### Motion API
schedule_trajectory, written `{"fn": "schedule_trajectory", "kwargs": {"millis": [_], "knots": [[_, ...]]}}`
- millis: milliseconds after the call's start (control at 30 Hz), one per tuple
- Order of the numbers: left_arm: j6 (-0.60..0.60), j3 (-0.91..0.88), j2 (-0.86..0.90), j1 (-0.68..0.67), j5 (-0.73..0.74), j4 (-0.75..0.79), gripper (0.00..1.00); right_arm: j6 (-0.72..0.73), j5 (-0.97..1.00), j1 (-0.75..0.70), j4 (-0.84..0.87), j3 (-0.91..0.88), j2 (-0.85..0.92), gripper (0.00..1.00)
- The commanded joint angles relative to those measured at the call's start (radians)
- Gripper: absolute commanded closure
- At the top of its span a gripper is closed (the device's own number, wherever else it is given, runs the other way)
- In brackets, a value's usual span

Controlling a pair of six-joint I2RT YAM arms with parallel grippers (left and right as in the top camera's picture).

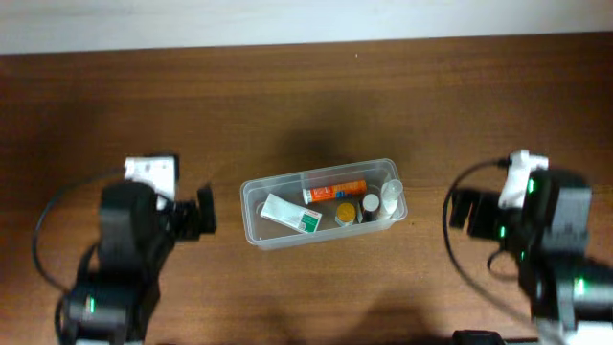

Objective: Pack container

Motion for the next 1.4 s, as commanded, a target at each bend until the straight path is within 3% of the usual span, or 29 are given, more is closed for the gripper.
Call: {"fn": "schedule_trajectory", "kwargs": {"millis": [0, 200, 500, 700, 867, 1033, 1167, 1267, 1367], "knots": [[0.008, -0.138, -0.22, -0.001, 0.003, 0.031, 0.01, 0.012, 0.012, 0.016, -0.027, -0.08, -0.184, 0.02], [0.008, -0.144, -0.355, -0.001, 0.003, -0.089, 0.01, 0.012, 0.012, 0.016, -0.055, -0.085, -0.281, 0.02], [0.008, -0.144, -0.356, -0.001, 0.003, -0.179, 0.01, 0.011, 0.013, 0.02, -0.056, -0.085, -0.274, 0.02], [0.008, -0.144, -0.356, -0.001, 0.003, -0.179, 0.01, 0.006, 0.011, 0.047, -0.054, -0.104, -0.362, 0.02], [0.008, -0.144, -0.356, -0.001, 0.003, -0.179, 0.01, -0.207, -0.136, 0.047, 0.228, -0.369, -0.603, 0.02], [0.008, -0.144, -0.356, -0.001, 0.003, -0.179, 0.01, -0.214, -0.202, 0.047, 0.509, -0.66, -0.805, 0.02], [0.008, -0.144, -0.356, -0.001, 0.003, -0.179, 0.01, -0.207, -0.202, 0.047, 0.814, -0.831, -0.803, 0.02], [0.008, -0.144, -0.356, -0.001, 0.003, -0.179, 0.01, -0.206, -0.097, 0.047, 1.057, -0.958, -0.805, 0.01], [0.008, -0.144, -0.356, -0.001, 0.003, -0.179, 0.01, -0.207, -0.004, 0.048, 1.079, -0.981, -0.805, 0.02]]}}
